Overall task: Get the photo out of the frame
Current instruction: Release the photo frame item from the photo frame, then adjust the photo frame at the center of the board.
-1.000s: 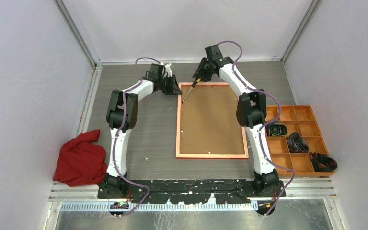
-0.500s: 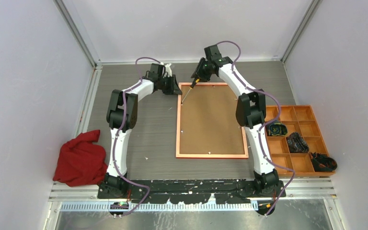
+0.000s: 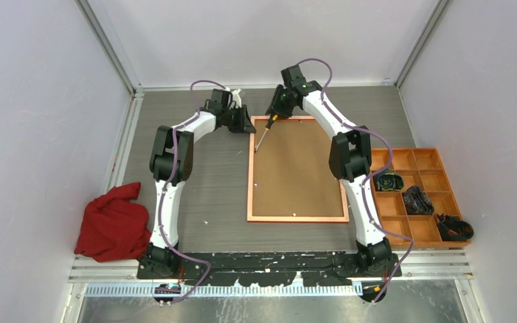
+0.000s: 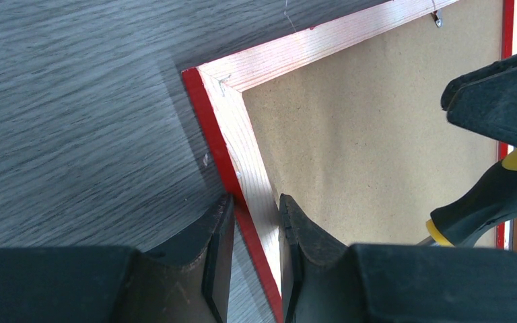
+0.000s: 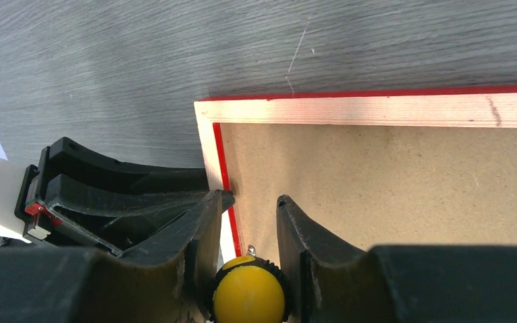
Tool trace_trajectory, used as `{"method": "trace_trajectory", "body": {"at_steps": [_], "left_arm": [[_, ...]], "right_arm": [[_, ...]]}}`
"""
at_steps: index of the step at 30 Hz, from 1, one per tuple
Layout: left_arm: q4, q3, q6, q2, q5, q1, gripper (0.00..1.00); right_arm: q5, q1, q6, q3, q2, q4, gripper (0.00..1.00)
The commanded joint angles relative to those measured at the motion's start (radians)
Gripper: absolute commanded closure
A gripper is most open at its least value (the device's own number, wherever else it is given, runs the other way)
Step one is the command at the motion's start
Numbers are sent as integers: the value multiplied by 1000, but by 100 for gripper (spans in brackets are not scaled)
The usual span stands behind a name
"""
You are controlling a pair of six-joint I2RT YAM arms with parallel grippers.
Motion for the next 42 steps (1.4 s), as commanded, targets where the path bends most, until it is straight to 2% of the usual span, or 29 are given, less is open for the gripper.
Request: {"method": "trace_trajectory", "body": {"at_steps": [1, 13, 20, 26, 35, 39, 42], "left_arm": [[-131, -38, 48, 98, -60, -18, 100], [-132, -37, 50, 100, -57, -18, 100], [-133, -36, 51, 101, -55, -18, 100], [-130, -39, 51, 98, -54, -18, 100], [-124, -48, 57, 92, -54, -17, 100], [-120, -55, 61, 88, -50, -17, 100], [-100, -76, 65, 75, -48, -17, 100]], "right_arm": [[95, 10, -47, 8, -123, 16, 99], [110, 19, -64, 29, -135, 6, 99], [211, 27, -129, -11, -212, -12, 99], [250, 3, -216, -168, -381, 20, 100], [281, -106, -363, -456, -614, 60, 99], [374, -115, -462, -584, -694, 163, 99], [421, -123, -492, -598, -702, 169, 99]]}}
